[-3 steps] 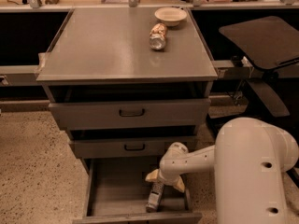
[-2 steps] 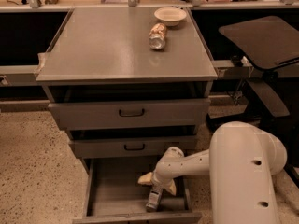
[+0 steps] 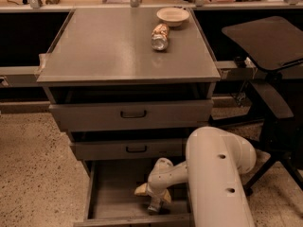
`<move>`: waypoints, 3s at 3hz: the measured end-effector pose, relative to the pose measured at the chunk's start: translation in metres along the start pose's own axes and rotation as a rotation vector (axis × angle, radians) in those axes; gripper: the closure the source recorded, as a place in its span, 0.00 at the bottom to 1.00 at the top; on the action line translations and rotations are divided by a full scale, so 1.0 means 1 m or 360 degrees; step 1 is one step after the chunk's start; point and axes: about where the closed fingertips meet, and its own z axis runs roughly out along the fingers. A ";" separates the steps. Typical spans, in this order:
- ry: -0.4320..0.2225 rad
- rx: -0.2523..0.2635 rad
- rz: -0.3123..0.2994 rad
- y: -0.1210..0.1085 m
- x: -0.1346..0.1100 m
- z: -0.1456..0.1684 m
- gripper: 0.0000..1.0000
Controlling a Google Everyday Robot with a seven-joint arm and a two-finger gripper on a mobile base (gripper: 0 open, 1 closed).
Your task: Pick blue plastic bottle from bottom drawer and place on counter
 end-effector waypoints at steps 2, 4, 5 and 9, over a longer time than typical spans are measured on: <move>-0.0046 -0.0116 0.0102 0.007 0.009 0.053 0.27; -0.0023 -0.0020 0.0243 0.008 0.031 0.048 0.73; 0.0184 0.0318 0.0236 -0.014 0.050 -0.034 0.96; 0.0333 0.0871 -0.0249 0.001 -0.050 -0.183 1.00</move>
Offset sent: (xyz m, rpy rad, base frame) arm 0.0205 -0.0056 -0.0735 -0.0675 0.0915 -0.1061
